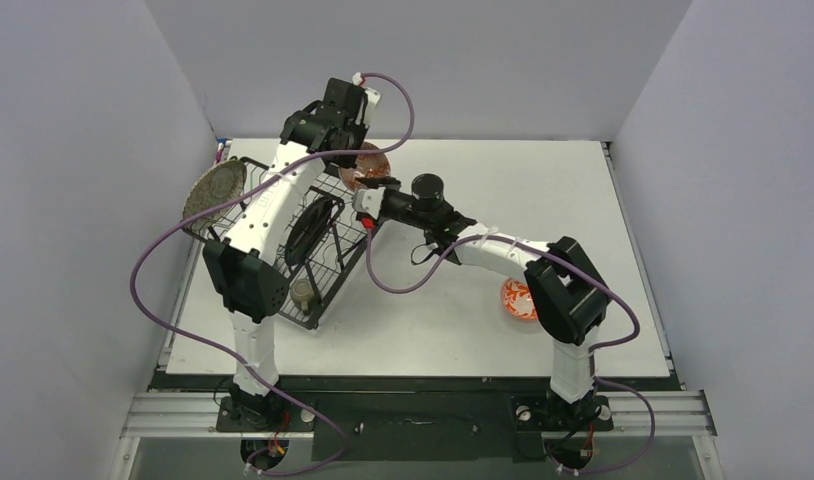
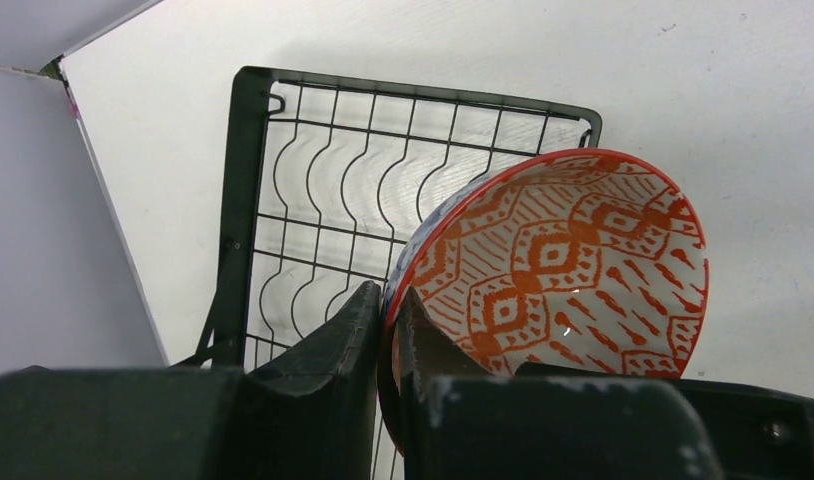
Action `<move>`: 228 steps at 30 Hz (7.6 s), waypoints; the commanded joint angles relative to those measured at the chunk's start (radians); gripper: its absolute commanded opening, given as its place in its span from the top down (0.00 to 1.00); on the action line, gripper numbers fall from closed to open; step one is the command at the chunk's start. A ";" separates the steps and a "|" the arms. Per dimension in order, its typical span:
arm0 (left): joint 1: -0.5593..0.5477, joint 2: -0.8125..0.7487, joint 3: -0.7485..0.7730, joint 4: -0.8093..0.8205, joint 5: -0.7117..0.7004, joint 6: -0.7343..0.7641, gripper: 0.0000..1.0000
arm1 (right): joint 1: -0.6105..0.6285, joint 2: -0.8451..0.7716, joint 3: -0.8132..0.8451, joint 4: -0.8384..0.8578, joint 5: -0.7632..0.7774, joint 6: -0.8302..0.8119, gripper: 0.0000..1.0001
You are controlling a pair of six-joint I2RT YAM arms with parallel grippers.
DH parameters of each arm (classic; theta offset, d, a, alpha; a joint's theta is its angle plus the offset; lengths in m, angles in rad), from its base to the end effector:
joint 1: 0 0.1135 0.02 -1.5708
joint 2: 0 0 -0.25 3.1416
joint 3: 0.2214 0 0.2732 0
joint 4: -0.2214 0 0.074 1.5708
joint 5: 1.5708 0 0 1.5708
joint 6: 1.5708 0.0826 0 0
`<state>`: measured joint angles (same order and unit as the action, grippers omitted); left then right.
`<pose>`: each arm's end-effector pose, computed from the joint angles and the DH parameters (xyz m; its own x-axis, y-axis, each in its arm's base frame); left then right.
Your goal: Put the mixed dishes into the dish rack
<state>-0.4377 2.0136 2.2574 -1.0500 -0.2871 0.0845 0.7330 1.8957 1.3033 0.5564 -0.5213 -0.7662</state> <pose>0.4423 -0.1811 0.3514 -0.6320 0.3851 -0.6725 0.2833 0.9225 0.2620 0.3440 0.3651 0.2461 0.6395 -0.2333 -0.7325 -0.7031 0.2077 -0.6800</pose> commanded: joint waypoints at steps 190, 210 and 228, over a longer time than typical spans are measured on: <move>-0.165 -0.897 -0.722 0.601 0.188 -0.245 0.04 | -0.026 -0.489 -0.027 -1.621 1.207 1.315 0.28; -0.352 -1.138 -0.944 0.886 -0.052 0.040 0.04 | 0.017 -0.462 -0.364 -1.335 1.014 1.491 0.58; -0.352 -1.292 -1.143 1.080 -0.176 0.099 0.03 | 0.013 -0.404 -0.416 -1.339 1.097 1.503 0.82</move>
<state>-0.7868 0.7376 1.1206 -0.0502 -0.4332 0.1635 0.7475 1.4750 0.8917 -0.7929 0.5194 0.7212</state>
